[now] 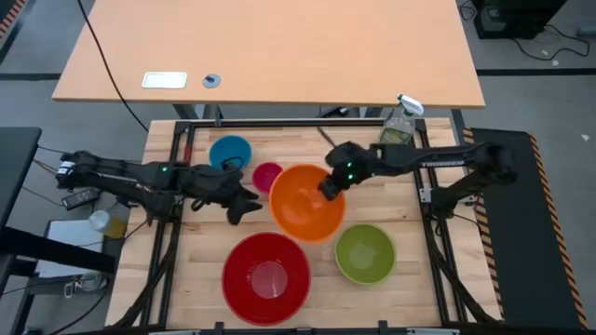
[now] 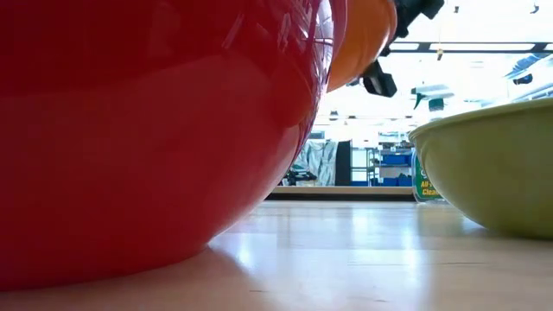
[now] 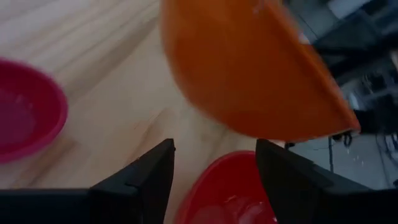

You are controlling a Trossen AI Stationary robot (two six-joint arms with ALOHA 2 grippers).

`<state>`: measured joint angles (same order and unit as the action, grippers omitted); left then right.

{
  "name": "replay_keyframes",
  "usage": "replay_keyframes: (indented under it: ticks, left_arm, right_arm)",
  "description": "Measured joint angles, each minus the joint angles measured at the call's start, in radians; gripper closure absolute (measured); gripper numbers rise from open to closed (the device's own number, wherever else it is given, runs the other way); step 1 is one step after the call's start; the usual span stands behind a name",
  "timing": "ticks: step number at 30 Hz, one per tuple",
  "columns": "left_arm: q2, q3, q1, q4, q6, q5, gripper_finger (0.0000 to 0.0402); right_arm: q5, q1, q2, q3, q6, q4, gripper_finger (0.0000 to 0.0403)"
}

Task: Nest bowls inside each other
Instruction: Stack the orange bowl on top of the red bowl

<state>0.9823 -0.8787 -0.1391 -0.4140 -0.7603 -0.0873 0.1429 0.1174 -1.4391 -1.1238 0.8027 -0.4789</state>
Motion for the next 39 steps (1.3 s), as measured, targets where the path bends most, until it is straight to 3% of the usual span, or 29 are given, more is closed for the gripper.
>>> replay_keyframes:
  ticks: [6,14,20,26,32,39]
  left_arm:
    - [-0.057,0.0,-0.099,-0.042,0.125,-0.103,0.0173]
    - [-0.14,0.0,-0.277,-0.106,0.124,-0.202,0.0173]
    - [-0.186,0.0,-0.411,-0.206,0.117,-0.215,0.0173]
    - [-0.2,-0.001,-0.533,-0.279,0.116,-0.216,0.0173]
    - [-0.191,0.0,-0.642,-0.346,0.062,-0.216,0.0173]
    - [-0.143,0.001,-0.764,-0.345,0.024,-0.29,0.0173]
  right_arm:
    - [-0.021,-0.132,-0.16,-0.155,0.051,-0.057,0.0369]
    - [-0.093,-0.26,-0.346,-0.397,0.163,-0.121,0.0369]
    - [-0.138,-0.328,-0.496,-0.548,0.278,-0.149,0.0369]
    - [-0.183,-0.365,-0.613,-0.706,0.339,-0.307,0.0369]
    - [-0.187,-0.395,-0.679,-0.789,0.379,-0.394,0.0369]
    - [-0.182,-0.435,-0.71,-0.809,0.407,-0.363,0.0369]
